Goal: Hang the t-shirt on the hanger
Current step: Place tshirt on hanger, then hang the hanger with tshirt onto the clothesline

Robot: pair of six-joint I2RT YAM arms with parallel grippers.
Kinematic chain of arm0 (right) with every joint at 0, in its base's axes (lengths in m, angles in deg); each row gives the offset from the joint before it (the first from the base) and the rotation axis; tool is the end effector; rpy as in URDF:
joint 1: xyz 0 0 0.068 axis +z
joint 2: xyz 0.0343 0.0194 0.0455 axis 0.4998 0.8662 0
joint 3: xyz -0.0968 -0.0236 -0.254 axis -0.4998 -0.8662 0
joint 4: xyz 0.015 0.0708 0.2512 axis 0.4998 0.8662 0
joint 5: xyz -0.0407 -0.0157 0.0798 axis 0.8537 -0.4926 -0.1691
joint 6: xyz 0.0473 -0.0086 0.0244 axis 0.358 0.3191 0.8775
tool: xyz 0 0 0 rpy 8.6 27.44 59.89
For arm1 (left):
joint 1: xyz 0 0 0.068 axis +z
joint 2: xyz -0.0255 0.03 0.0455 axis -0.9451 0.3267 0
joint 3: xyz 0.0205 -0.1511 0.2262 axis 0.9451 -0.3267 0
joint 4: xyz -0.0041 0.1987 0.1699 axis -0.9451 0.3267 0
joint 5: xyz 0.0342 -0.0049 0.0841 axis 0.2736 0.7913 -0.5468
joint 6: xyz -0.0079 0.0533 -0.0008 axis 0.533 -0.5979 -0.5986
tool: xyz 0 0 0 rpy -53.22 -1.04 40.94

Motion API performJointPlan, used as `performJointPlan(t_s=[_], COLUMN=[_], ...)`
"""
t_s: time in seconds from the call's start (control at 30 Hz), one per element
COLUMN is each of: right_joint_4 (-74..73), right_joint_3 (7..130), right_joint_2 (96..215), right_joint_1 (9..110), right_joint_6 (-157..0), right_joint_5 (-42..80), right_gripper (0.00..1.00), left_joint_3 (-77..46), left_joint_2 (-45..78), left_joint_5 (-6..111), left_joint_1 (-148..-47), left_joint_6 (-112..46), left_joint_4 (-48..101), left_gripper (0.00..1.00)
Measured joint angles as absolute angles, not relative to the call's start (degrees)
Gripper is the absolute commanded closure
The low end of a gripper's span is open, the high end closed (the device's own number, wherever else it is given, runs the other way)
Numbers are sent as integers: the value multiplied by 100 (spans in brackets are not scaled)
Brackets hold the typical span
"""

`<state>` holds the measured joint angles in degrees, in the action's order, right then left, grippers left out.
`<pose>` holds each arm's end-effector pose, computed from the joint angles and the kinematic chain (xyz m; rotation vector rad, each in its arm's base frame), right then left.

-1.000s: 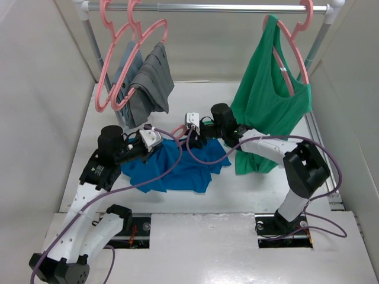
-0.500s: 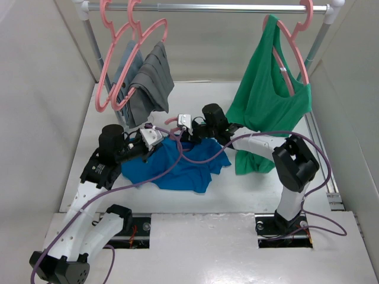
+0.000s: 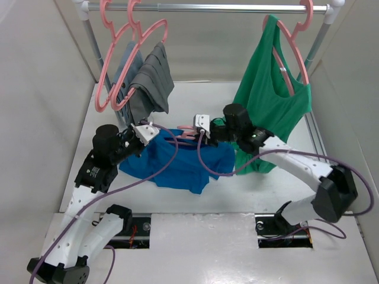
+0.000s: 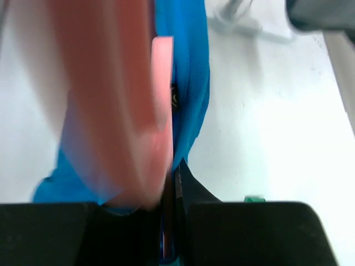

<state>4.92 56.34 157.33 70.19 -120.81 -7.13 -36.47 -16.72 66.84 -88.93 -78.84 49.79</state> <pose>0.2412 0.2301 0.3050 -1.4997 1.3148 0.6539 0.1497 -0.0629 0.3645 1.0265 1.4509 -0.1439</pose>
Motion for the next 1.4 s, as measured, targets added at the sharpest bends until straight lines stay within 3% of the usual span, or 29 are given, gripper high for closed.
performJointPlan(t_s=[0.4,0.43,0.47,0.57,0.6,0.63,0.8,1.4], right_joint_4=[3134,3237,3338,3722,3838,3947,4577,7029], right_joint_3=[6480,6484,6493,6501,6501,6512,7057,10775], right_joint_2=[14640,14544,14444,14087,13958,13836,13635,14404], right_joint_1=[7026,7026,7030,7034,7030,7030,7052,7050], right_joint_6=[-11944,-11917,-11882,-11742,-11659,-11574,-11069,-9624], right_joint_5=[-794,-774,-752,-626,-580,-514,-97,1564], right_gripper=[100,100,100,100,100,100,100,100], left_joint_3=[-3575,-3573,-3567,-3473,-3422,-3390,-3339,-3361], left_joint_2=[-1736,-1753,-1773,-1803,-1803,-1806,-1852,-1985], left_joint_5=[6327,6378,6446,6633,6754,6891,7438,7589], left_joint_1=[-8989,-9009,-9020,-8987,-8956,-8943,-8941,-8941], left_joint_6=[-7769,-7727,-7696,-7821,-7891,-7976,-8005,-7522], left_joint_4=[4787,4762,4743,4787,4850,4889,4959,4559], left_gripper=[100,96,84,34,3,0,0,0])
